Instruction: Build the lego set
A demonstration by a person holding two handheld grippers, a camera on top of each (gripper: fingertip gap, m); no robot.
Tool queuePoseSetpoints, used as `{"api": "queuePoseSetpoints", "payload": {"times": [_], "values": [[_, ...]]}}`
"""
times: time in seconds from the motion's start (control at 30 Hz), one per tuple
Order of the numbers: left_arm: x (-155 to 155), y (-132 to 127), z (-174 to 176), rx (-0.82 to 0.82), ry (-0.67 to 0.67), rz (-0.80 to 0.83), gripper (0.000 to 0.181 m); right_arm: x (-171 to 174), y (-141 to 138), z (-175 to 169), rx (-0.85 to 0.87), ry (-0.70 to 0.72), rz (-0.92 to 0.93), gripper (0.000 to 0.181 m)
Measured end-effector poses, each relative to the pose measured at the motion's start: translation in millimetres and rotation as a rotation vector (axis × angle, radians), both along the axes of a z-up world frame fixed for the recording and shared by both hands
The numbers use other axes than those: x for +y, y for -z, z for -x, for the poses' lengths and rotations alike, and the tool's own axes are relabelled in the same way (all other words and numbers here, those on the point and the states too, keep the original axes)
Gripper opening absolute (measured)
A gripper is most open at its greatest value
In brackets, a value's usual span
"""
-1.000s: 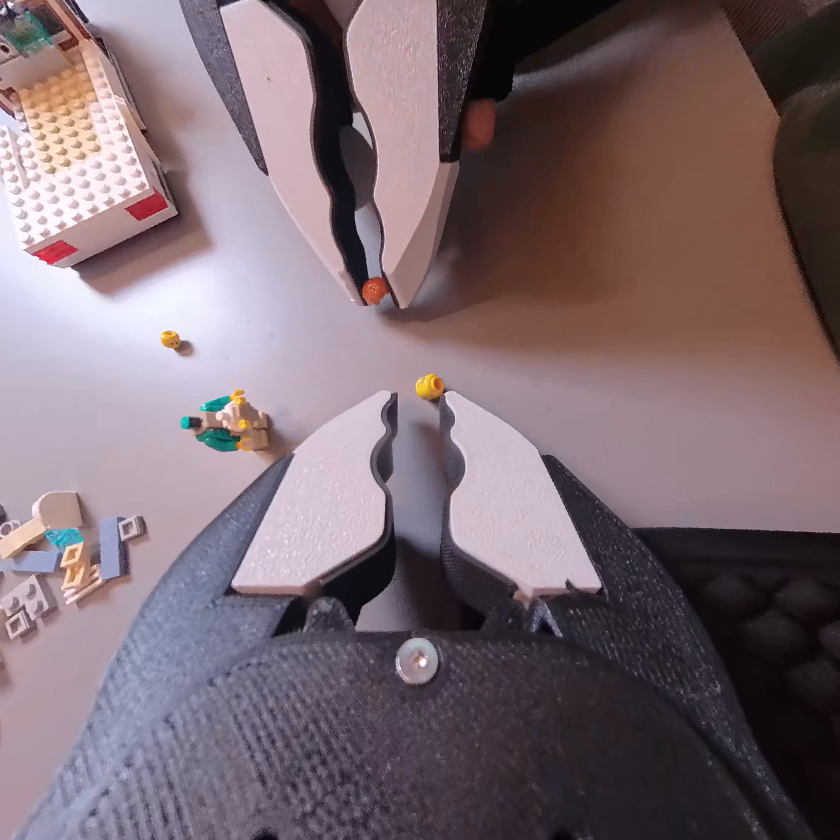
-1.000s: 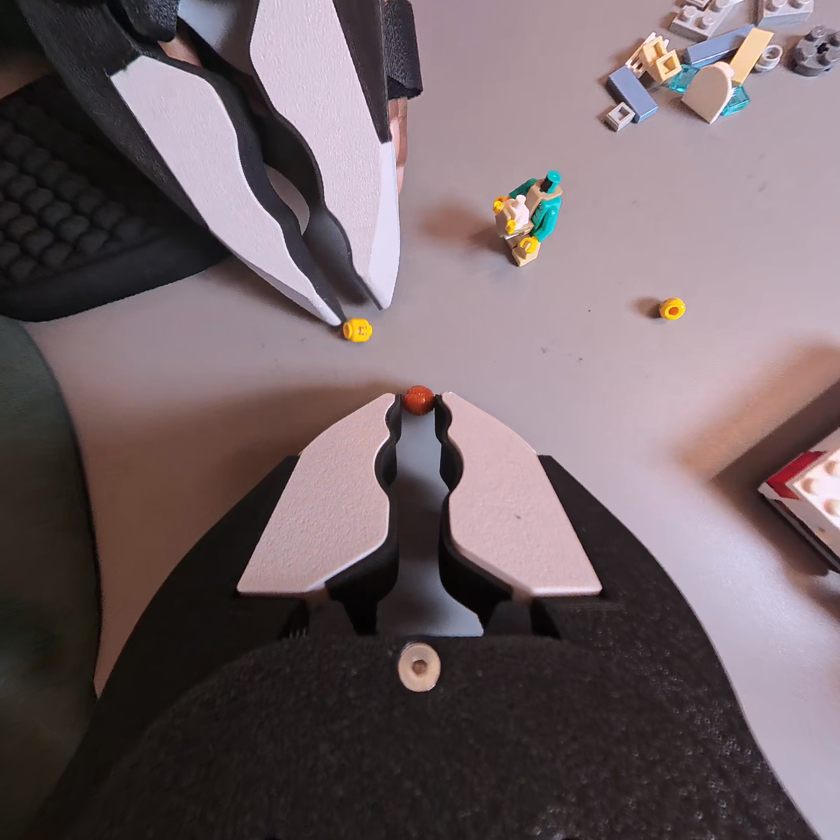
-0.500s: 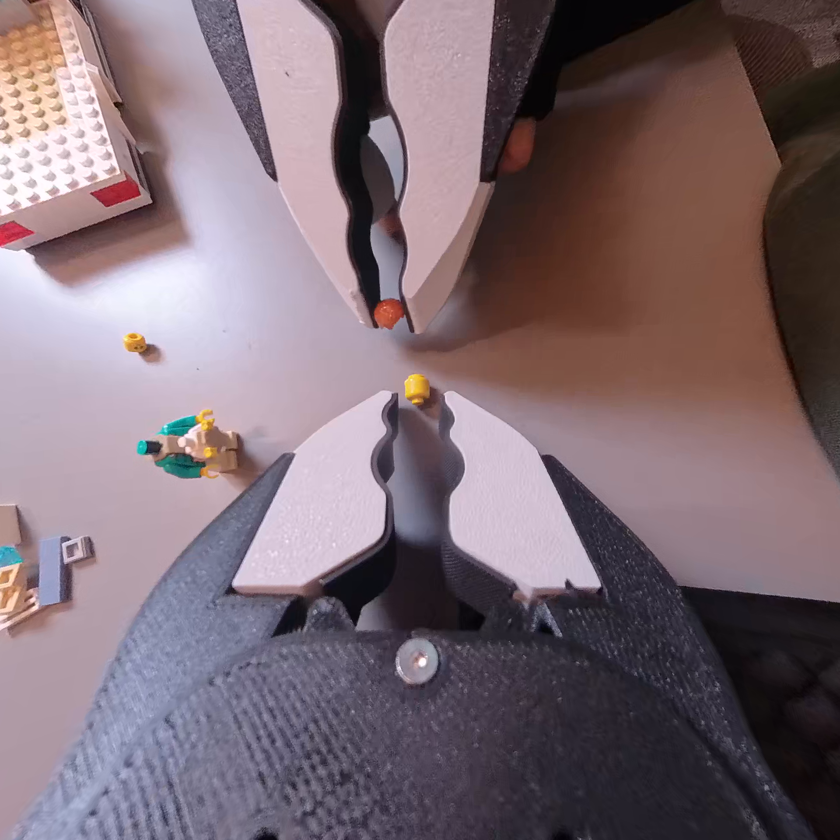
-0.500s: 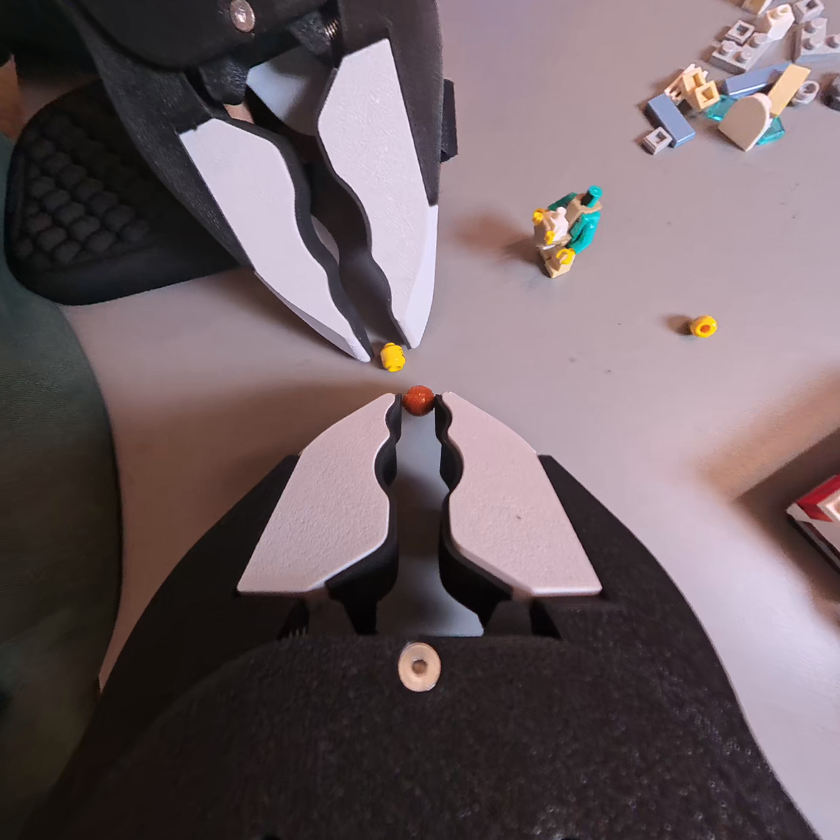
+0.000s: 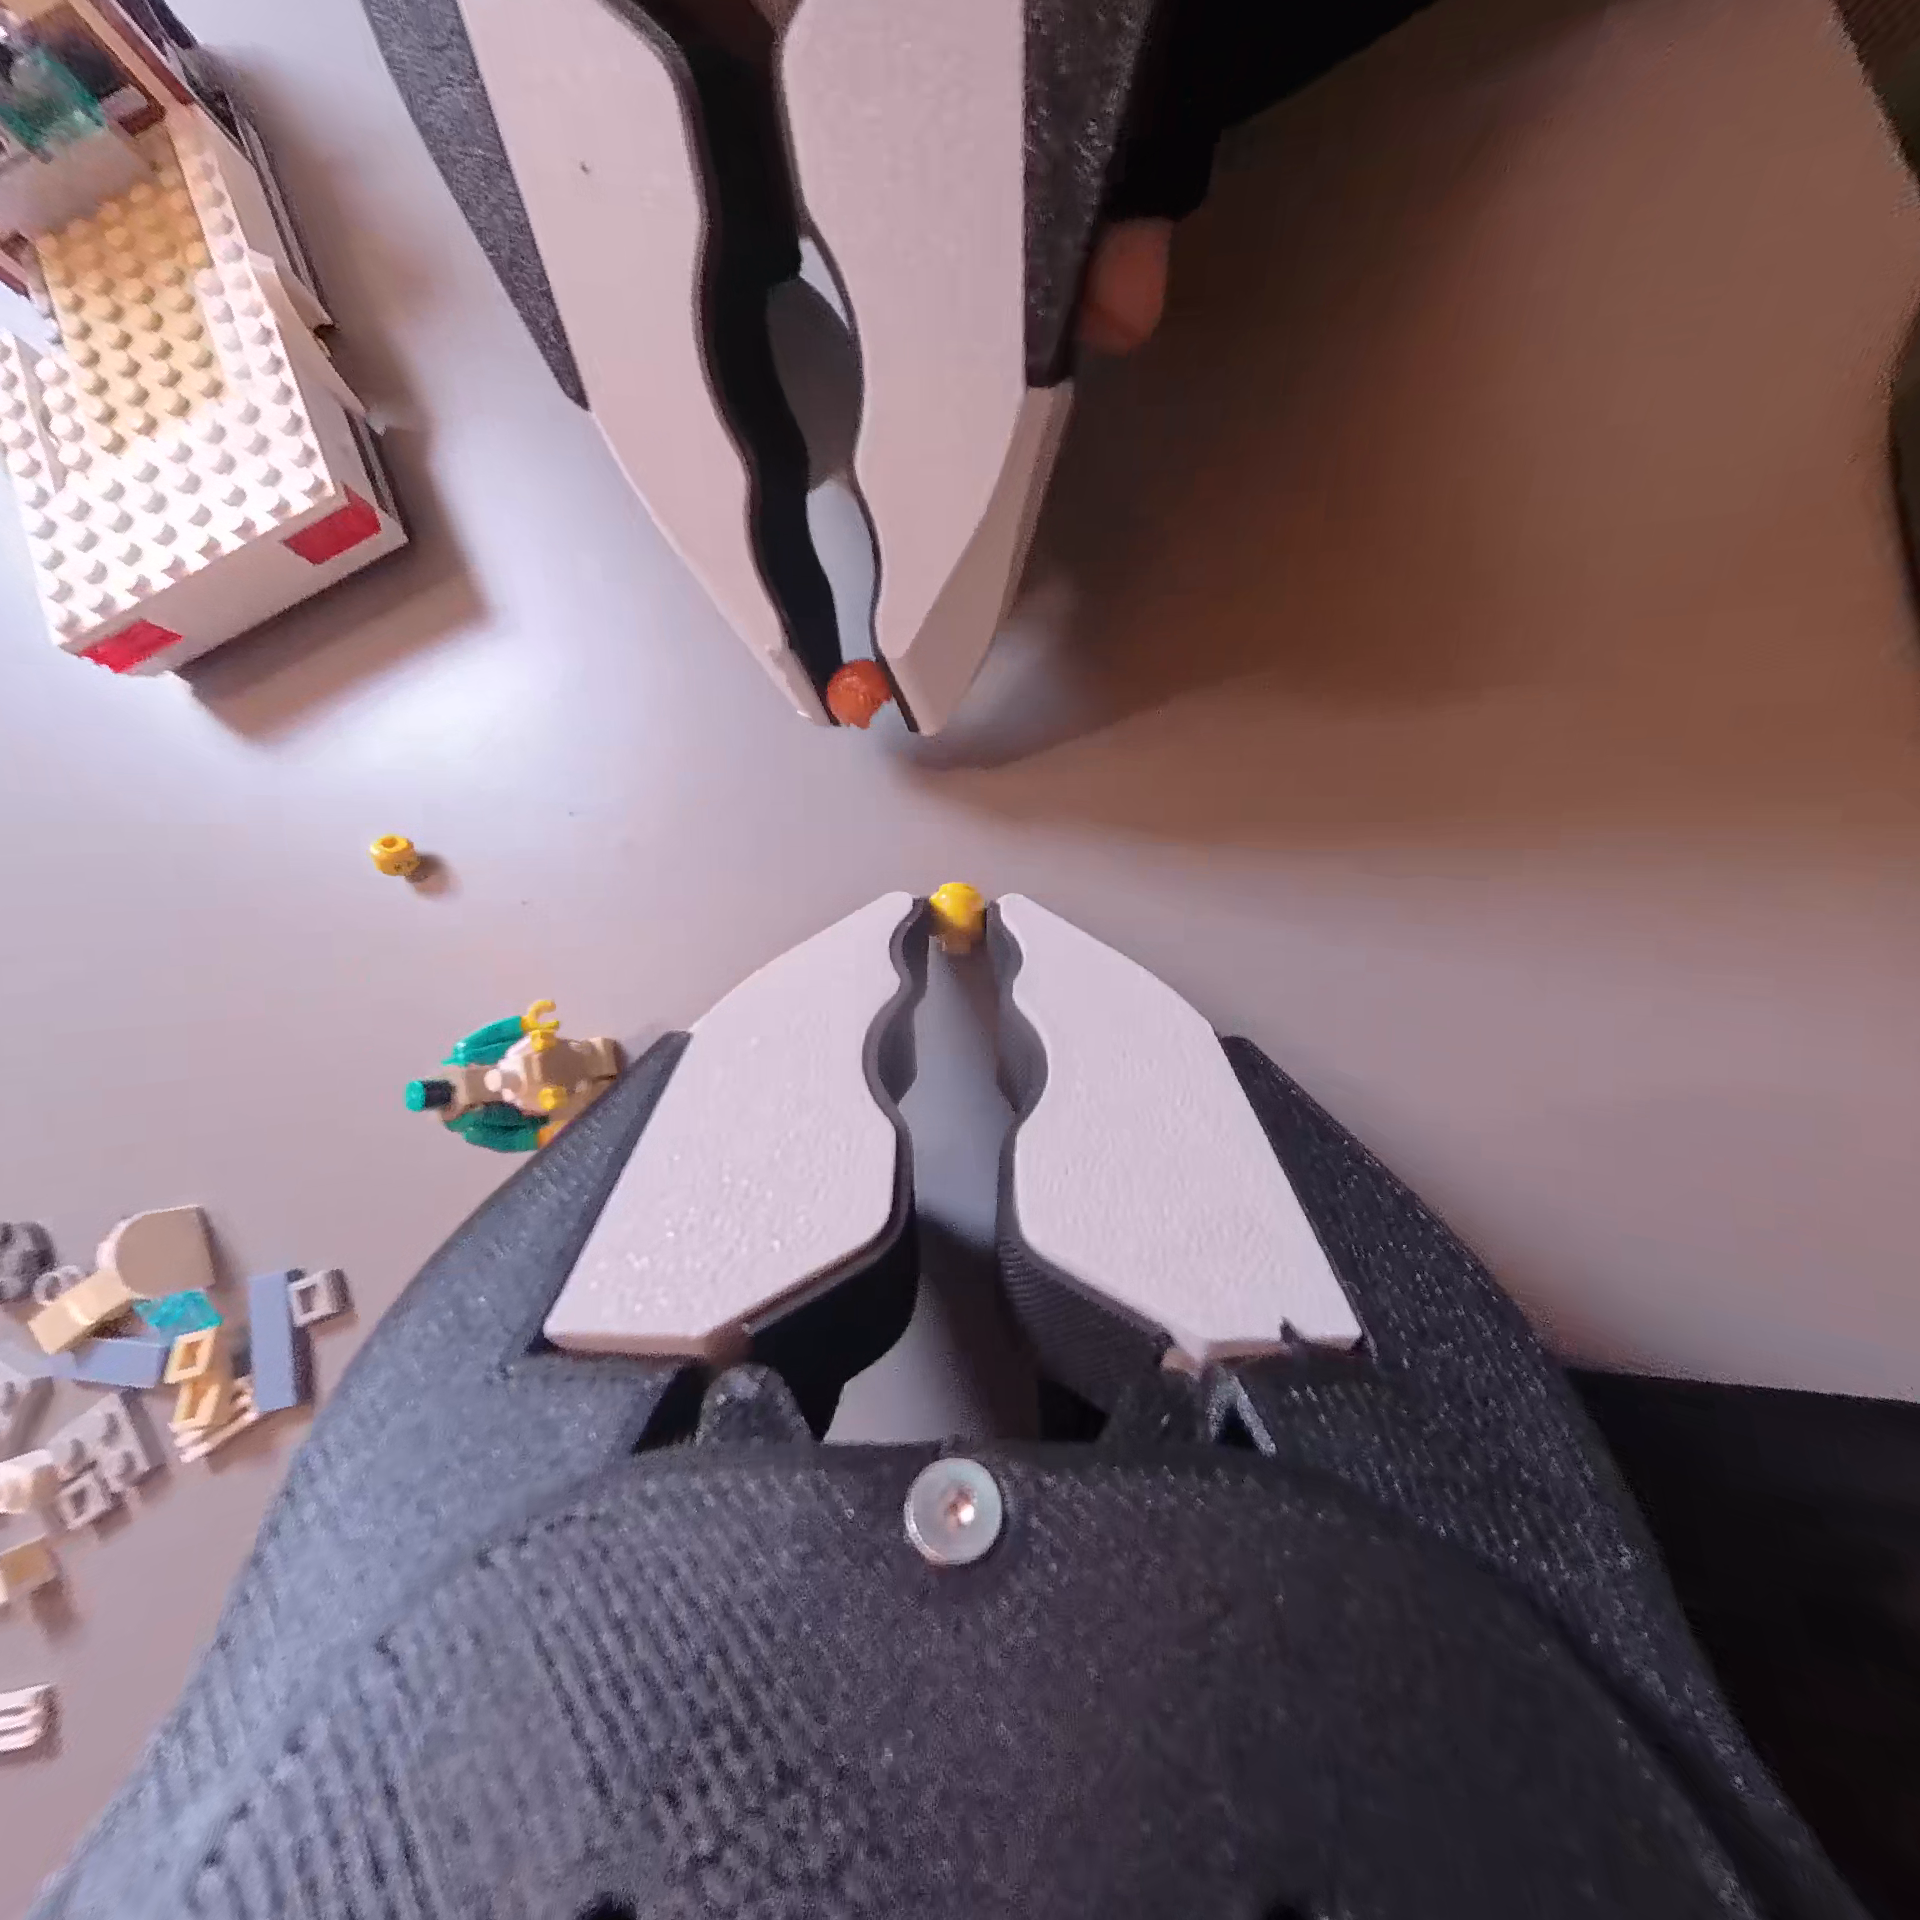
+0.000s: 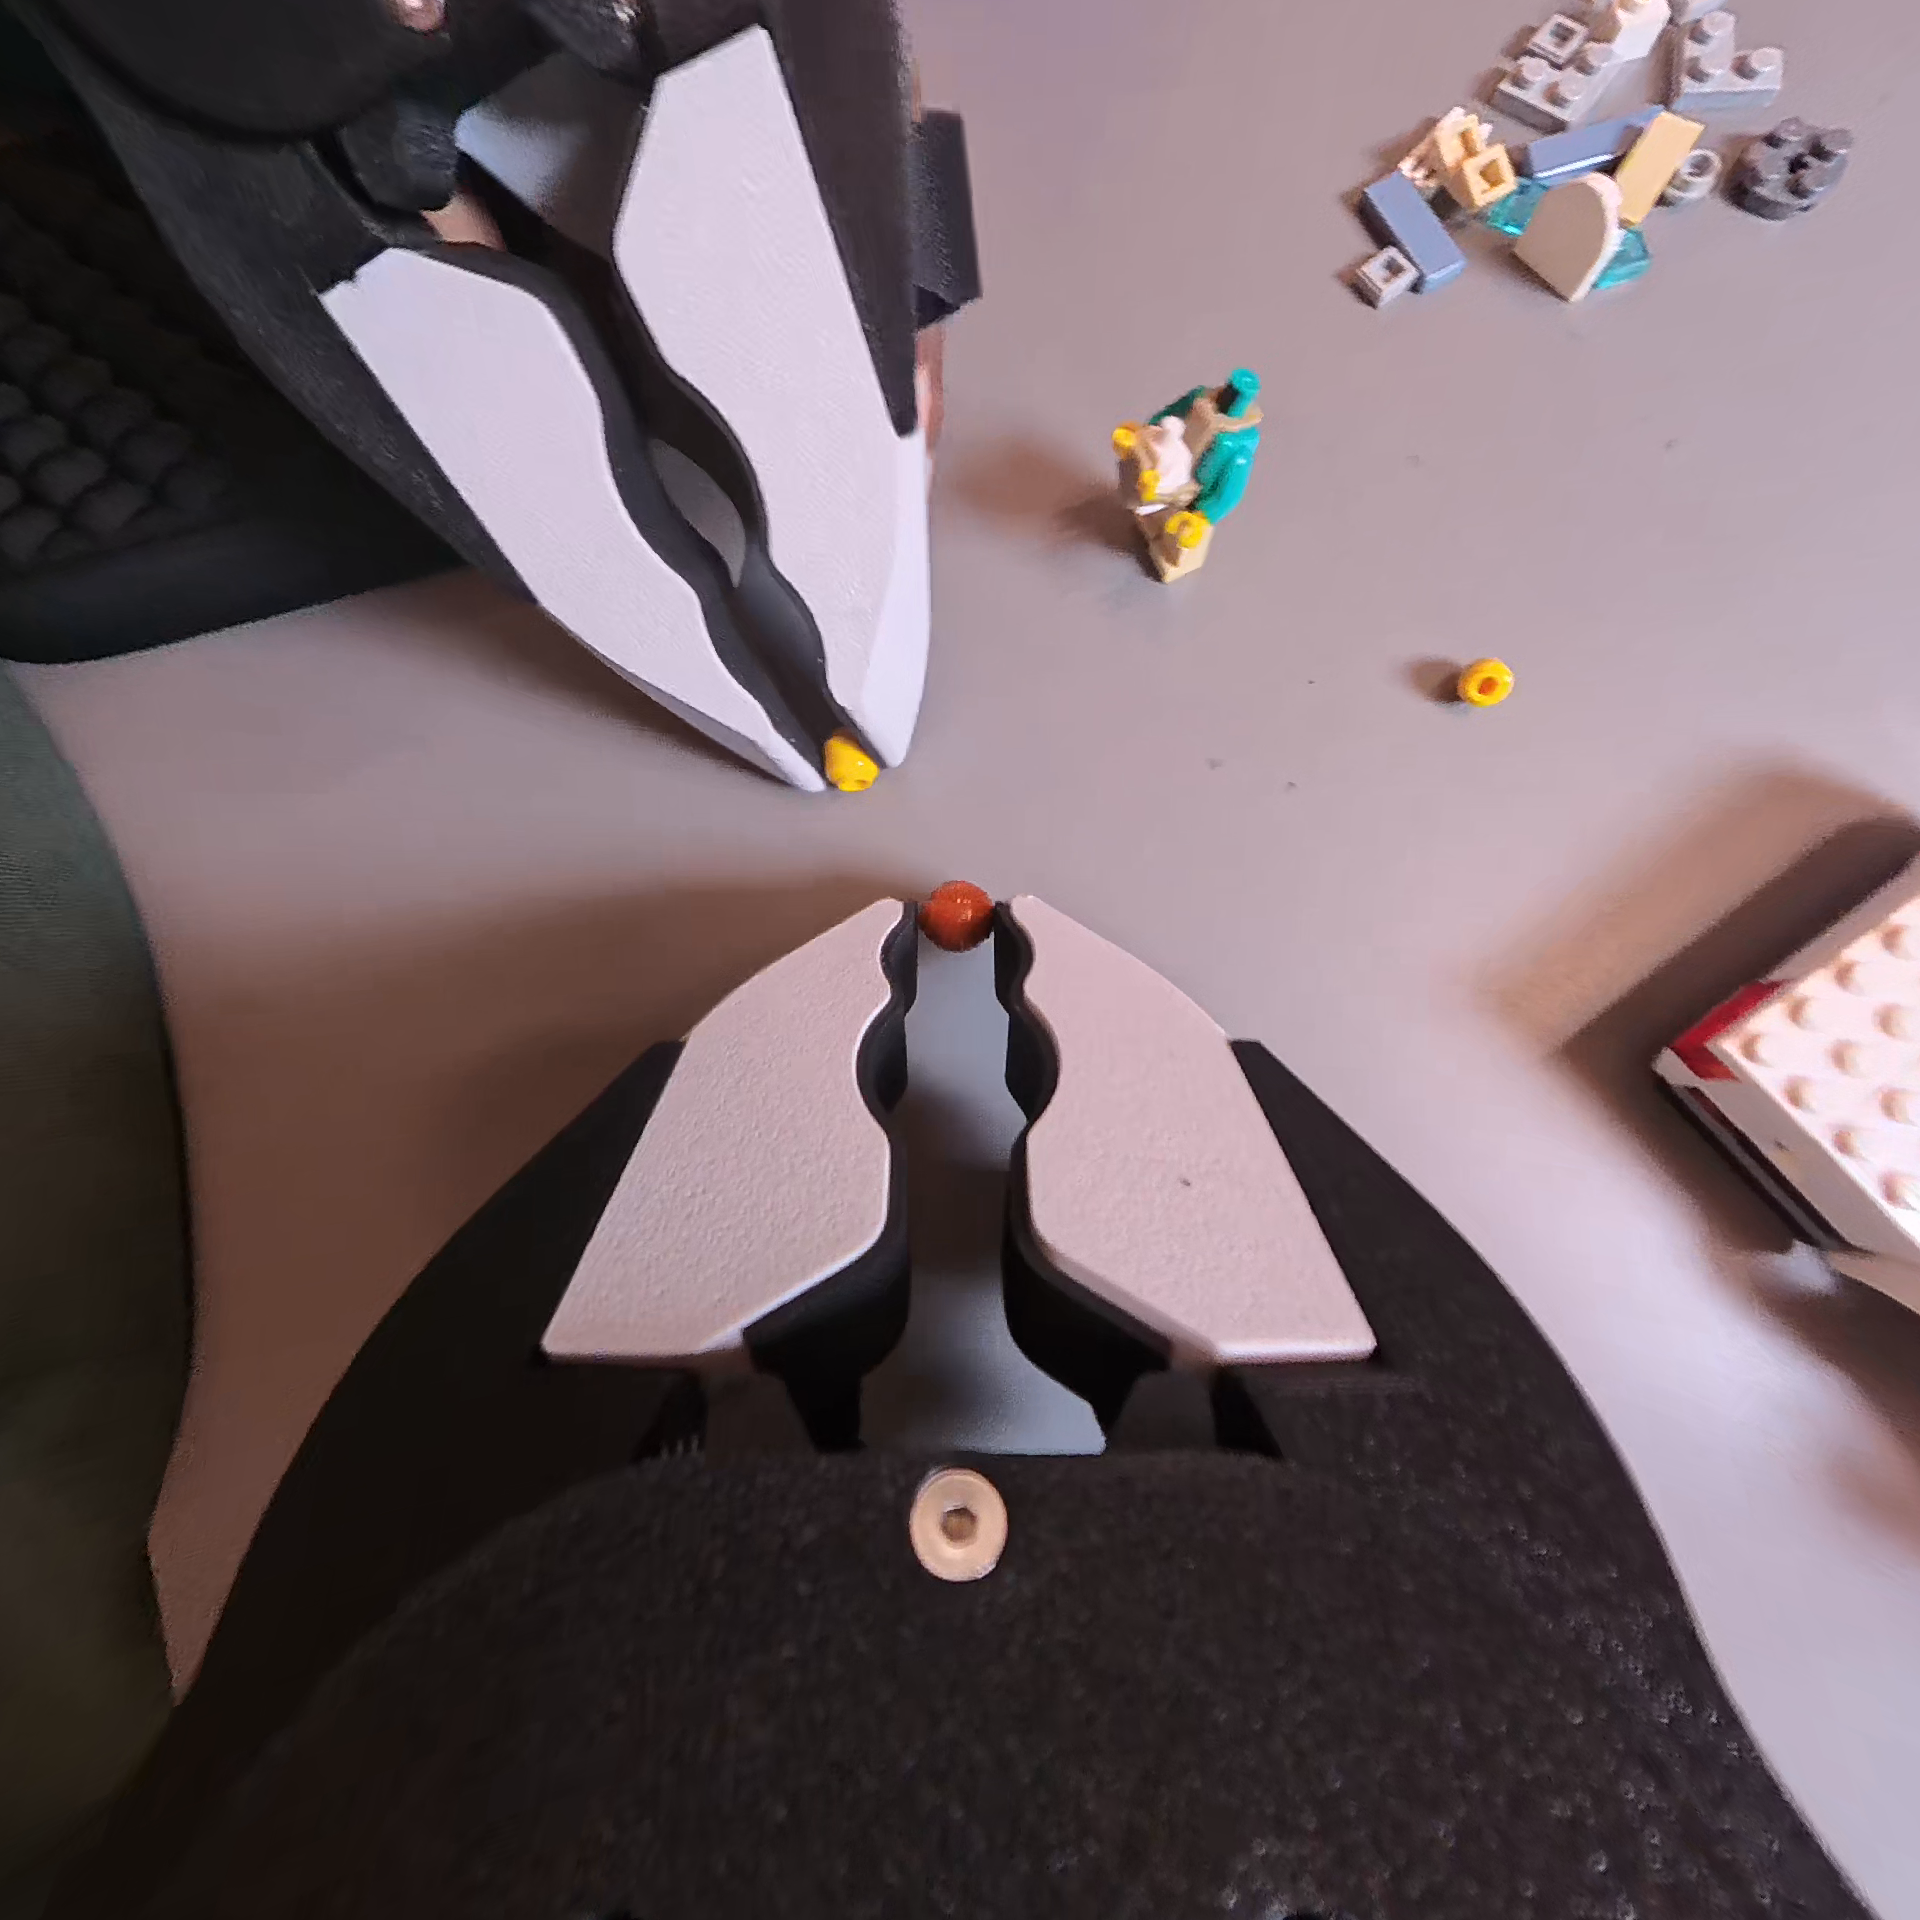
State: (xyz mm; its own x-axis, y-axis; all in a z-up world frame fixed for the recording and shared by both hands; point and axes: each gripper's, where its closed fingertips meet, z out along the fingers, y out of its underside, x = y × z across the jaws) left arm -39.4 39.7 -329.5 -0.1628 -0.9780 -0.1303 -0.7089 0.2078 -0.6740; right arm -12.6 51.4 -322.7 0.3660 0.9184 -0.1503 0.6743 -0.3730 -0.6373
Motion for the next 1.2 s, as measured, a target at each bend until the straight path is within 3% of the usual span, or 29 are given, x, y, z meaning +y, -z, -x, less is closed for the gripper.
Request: {"api": "queuePoseSetpoints", "payload": {"times": [0.27, 0.6, 0.87, 1.2], "values": [[11.7, -2.7, -5.7, 0.007, -0.005, -0.099, 0.010, 25.2, 8.4, -26.6, -0.192, 0.045, -0.124, 0.014], [19.9, -16.3, -11.7, -0.121, -0.042, -0.152, 0.010, 26.4, 0.4, -29.3, -0.129, 0.073, -0.121, 0.026], [18.0, -48.6, -13.6, -0.297, -0.051, -0.185, 0.010, 8.5, -58.9, -6.3, 0.281, 0.043, -0.112, 0.018], [14.9, -74.0, -17.1, -0.372, -0.058, -0.298, 0.010, 2.4, -70.4, 19.7, 0.546, 0.192, 0.194, 0.019]]}}
